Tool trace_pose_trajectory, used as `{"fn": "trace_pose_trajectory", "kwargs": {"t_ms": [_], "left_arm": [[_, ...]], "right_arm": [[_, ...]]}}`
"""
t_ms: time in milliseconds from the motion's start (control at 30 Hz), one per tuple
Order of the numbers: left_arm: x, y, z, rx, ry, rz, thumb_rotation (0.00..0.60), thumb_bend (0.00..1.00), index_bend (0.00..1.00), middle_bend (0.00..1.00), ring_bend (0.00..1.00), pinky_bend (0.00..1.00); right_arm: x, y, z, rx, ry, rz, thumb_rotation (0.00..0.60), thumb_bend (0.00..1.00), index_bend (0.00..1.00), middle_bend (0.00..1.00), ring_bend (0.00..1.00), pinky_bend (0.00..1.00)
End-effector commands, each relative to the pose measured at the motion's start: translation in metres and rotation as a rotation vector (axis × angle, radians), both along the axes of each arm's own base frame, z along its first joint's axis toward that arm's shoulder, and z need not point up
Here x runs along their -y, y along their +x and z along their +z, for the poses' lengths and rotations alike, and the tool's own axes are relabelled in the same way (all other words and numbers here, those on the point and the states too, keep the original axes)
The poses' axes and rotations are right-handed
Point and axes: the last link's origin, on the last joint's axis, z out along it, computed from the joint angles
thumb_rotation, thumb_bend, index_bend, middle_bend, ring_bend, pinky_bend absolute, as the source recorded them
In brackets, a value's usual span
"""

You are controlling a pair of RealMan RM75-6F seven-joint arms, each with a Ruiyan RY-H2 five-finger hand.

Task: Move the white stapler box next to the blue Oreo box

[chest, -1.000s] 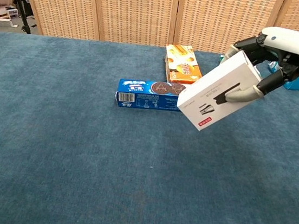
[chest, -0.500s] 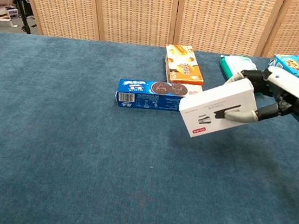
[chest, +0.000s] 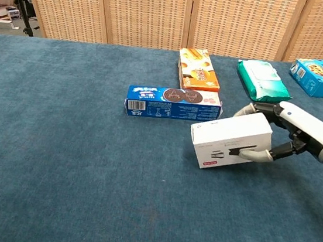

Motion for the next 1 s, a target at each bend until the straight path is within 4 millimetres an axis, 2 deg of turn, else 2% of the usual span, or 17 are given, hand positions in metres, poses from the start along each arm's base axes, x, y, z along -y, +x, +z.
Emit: {"fn": "trace_pose_trajectory", "kwargs": {"t_ms": [33,233,400,533,633,700,833,1000], "left_arm": [[0.001,0.001,0.0,-0.002,-0.002,-0.003,0.6,0.0,0.0,0.0,0.0,0.0],[0.002,0.002,-0.001,-0.006,-0.004,-0.013,0.6,0.0,0.0,0.0,0.0,0.0],[0.004,0.003,-0.001,-0.01,0.0,-0.021,0.6,0.0,0.0,0.0,0.0,0.0],[0.004,0.003,-0.001,-0.013,0.01,-0.024,0.6,0.0,0.0,0.0,0.0,0.0],[0.003,0.002,0.001,-0.014,0.02,-0.029,0.6,0.0,0.0,0.0,0.0,0.0],[0.003,0.002,0.002,-0.013,0.025,-0.032,0.6,0.0,0.0,0.0,0.0,0.0],[0.003,0.002,0.002,-0.011,0.029,-0.034,0.6,0.0,0.0,0.0,0.0,0.0],[0.004,0.002,0.003,-0.01,0.035,-0.034,0.6,0.0,0.0,0.0,0.0,0.0]], "right_arm": [[-0.004,-0.001,0.011,-0.007,-0.02,0.022,0.6,0.19,0.0,0.0,0.0,0.0],[-0.012,0.004,0.03,0.0,-0.031,0.034,0.6,0.06,0.0,0.0,0.0,0.0],[-0.03,0.026,0.072,-0.064,-0.111,0.111,0.6,0.0,0.0,0.0,0.0,0.0],[-0.05,0.031,0.113,-0.269,-0.256,0.131,0.6,0.0,0.0,0.0,0.0,0.0],[-0.068,0.02,0.137,-0.439,-0.39,0.099,0.6,0.0,0.0,0.0,0.0,0.0],[-0.079,0.004,0.148,-0.532,-0.461,0.058,0.6,0.0,0.0,0.0,0.0,0.0],[-0.093,-0.017,0.156,-0.592,-0.508,-0.002,0.6,0.0,0.0,0.0,0.0,0.0],[-0.105,-0.033,0.159,-0.627,-0.525,-0.06,0.6,0.0,0.0,0.0,0.0,0.0]]}}
